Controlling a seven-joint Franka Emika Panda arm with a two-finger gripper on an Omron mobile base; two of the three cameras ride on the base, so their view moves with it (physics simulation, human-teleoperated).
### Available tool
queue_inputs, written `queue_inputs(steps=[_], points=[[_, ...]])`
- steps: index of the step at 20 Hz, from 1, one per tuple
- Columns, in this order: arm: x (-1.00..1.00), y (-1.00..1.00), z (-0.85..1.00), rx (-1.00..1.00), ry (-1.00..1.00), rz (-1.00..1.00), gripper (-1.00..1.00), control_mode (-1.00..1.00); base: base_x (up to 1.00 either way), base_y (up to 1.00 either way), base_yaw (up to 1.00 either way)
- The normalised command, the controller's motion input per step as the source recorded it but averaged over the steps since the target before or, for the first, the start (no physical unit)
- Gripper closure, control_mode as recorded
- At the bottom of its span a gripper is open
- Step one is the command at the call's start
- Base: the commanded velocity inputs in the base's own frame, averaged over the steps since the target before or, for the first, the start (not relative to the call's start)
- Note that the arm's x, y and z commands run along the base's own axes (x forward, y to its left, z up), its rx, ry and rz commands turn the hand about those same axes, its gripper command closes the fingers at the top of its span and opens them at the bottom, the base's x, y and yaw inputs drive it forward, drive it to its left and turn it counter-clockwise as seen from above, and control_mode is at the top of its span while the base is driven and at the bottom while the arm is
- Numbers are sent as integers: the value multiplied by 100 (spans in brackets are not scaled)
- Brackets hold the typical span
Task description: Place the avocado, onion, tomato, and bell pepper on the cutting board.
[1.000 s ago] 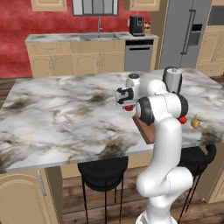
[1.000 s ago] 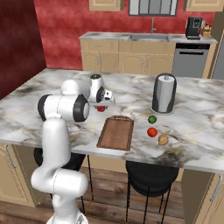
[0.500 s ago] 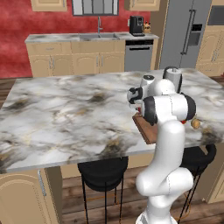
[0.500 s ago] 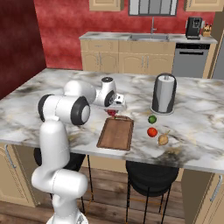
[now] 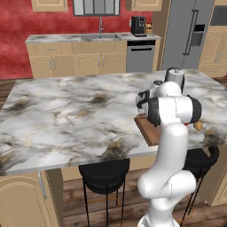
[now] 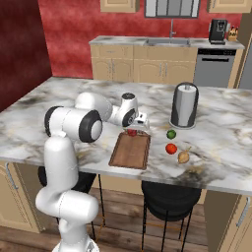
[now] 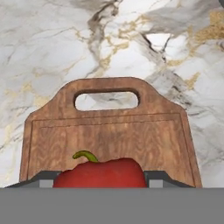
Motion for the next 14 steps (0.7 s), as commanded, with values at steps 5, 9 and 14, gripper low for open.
queue_inputs(steps=[5,9,14], points=[[6,0,-52,0,-4,0,100,-100,0,0,0],[1,0,-36,0,-2,0,100,-100,0,0,0],[5,0,-25,0,0,0,100,-100,0,0,0]])
